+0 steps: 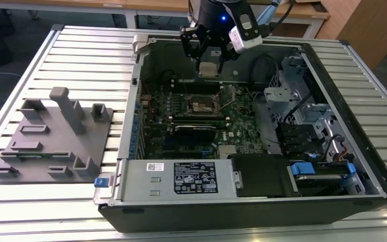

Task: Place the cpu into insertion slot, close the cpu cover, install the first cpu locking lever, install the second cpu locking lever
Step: 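Place the cpu into insertion slot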

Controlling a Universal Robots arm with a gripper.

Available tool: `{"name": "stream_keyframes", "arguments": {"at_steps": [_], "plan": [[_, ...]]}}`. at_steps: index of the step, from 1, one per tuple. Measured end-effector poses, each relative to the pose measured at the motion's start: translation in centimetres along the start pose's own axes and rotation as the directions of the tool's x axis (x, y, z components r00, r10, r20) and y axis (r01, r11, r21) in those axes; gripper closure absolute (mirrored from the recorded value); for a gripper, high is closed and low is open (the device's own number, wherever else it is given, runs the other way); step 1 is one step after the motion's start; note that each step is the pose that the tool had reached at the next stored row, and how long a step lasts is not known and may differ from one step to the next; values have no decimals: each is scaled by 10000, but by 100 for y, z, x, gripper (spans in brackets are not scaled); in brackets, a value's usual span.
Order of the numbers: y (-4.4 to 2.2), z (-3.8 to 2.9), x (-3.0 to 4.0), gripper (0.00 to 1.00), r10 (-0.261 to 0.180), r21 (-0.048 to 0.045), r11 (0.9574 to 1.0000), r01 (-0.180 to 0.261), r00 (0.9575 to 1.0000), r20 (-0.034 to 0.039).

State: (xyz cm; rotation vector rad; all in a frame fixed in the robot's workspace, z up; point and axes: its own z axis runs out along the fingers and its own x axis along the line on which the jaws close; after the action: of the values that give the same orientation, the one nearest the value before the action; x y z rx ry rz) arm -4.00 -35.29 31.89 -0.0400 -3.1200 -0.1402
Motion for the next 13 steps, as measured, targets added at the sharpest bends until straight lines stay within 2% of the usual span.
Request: {"name": "stream_keyframes", "arguments": {"at_steps": [5, 10, 13], "plan": [[0, 5, 0, 46, 0, 20, 10000, 0, 10000, 2], [-4, 42, -1, 46, 3, 181, 9998, -3, 10000, 7], [-8, 90, -1, 46, 1, 217, 9998, -2, 10000, 26]]}}
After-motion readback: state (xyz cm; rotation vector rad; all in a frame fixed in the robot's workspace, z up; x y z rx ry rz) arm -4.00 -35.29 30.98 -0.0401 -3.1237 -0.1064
